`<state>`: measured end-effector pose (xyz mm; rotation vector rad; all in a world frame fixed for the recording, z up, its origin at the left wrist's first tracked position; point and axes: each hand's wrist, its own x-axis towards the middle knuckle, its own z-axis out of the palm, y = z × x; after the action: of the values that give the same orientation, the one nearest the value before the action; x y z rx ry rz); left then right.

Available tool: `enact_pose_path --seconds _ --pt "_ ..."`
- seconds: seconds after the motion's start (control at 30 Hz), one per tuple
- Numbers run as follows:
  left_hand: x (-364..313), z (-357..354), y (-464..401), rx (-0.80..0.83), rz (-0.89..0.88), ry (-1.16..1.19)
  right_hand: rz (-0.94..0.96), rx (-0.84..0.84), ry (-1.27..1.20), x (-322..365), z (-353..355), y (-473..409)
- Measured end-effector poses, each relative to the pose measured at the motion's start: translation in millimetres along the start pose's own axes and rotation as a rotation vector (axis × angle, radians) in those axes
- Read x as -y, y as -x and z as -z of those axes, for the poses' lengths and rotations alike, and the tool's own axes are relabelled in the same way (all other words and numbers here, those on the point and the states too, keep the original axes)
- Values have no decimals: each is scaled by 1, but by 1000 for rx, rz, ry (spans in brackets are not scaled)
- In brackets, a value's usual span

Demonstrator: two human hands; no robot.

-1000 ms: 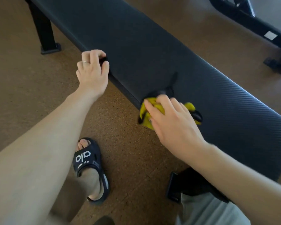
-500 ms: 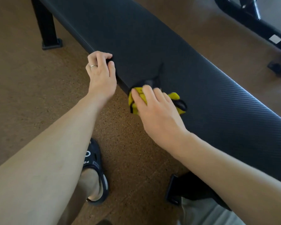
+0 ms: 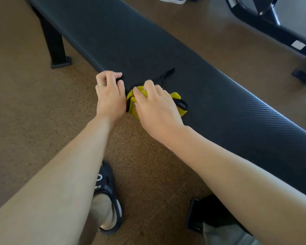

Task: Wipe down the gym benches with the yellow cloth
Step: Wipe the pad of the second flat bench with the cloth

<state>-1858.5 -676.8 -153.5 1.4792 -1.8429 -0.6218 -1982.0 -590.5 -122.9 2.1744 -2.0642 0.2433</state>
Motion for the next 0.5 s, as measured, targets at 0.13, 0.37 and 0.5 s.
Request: enact_pose_path --seconds 0.13,0.37,0.5 --pt "-9 -3 4 -34 40 -42 128 48 9 -18 13 77" --pt "-14 -9 6 -73 7 -132 16 17 -146 -42 -3 -44" --pt "-15 -8 4 -56 26 -187 -76 -15 -92 -106 -12 -54"
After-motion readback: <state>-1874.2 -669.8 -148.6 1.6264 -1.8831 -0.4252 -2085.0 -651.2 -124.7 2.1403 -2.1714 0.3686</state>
